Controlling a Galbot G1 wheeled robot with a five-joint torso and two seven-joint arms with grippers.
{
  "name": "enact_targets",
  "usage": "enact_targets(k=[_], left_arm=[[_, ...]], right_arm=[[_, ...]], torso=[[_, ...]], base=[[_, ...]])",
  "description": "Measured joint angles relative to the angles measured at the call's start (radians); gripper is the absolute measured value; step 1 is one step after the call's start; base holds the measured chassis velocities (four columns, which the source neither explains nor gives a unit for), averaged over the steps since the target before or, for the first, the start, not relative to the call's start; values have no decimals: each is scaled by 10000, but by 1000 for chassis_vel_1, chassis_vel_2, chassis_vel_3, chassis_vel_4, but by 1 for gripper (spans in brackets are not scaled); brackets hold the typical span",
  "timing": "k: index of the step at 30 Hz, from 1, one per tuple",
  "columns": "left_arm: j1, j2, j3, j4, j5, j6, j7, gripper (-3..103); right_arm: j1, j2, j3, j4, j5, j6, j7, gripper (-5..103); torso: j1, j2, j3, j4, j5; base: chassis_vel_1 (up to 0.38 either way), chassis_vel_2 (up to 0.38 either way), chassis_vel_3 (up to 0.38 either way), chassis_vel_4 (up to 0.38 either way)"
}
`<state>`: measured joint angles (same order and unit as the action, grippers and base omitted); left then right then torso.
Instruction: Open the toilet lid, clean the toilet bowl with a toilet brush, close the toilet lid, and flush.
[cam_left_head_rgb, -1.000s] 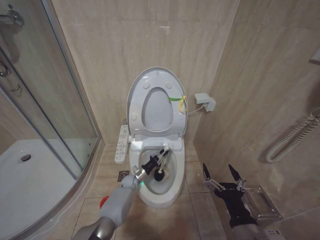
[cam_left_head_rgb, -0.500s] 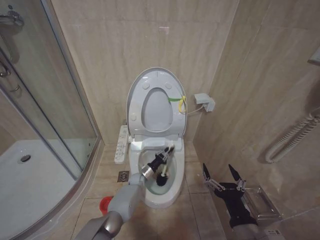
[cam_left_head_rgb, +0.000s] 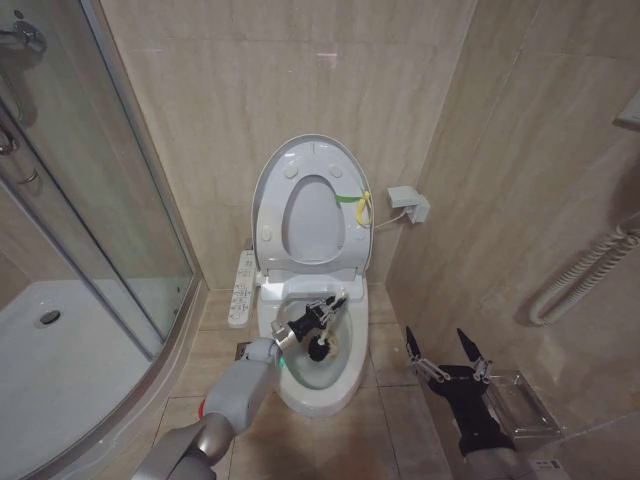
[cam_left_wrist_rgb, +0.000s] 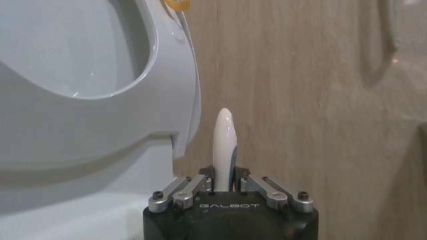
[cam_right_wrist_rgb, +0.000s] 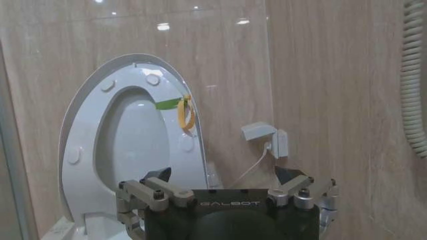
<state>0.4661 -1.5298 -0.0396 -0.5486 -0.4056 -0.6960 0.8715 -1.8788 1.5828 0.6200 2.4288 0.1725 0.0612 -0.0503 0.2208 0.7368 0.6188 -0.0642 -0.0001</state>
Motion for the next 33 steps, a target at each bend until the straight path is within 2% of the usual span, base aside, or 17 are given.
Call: enact_targets(k=[4,5,10,17,20,28,33], left_arm=[[342,512,73,-257,-39,-15,130,19],[497,702,28,-330,-32,-27,163,19],[869,1131,-100,-757,25,-73,202,19],[1531,1916,-271,-2046,-362,267,-149,19],[1649,2123,-279,-2082,-402,368,-279,19],[1507,2094,-143,-1289,-497,852,-718,19],[1405,1839,38,-1514,-1168,1025,-956,19]], right_arm=[[0,0,0,0,0,0,0,100],[0,0,0,0,0,0,1,100],[0,0,0,1,0,0,-2,100],[0,0,0,0,0,0,-3,100],[0,0,1,0,0,0,1,100],[0,0,0,0,0,0,-2,100],[0,0,0,0,0,0,0,100]], torso=[[-1,1,-2,1,-2],[-1,1,-3,8,2],[-2,1,-3,7,-1],[0,0,0,0,-3],[-1,0,-1,4,-1],[-1,0,-1,6,1],[-1,0,0,3,0]], base=[[0,0,0,0],[0,0,0,0],[0,0,0,0],[0,0,0,0],[0,0,0,0],[0,0,0,0],[0,0,0,0]])
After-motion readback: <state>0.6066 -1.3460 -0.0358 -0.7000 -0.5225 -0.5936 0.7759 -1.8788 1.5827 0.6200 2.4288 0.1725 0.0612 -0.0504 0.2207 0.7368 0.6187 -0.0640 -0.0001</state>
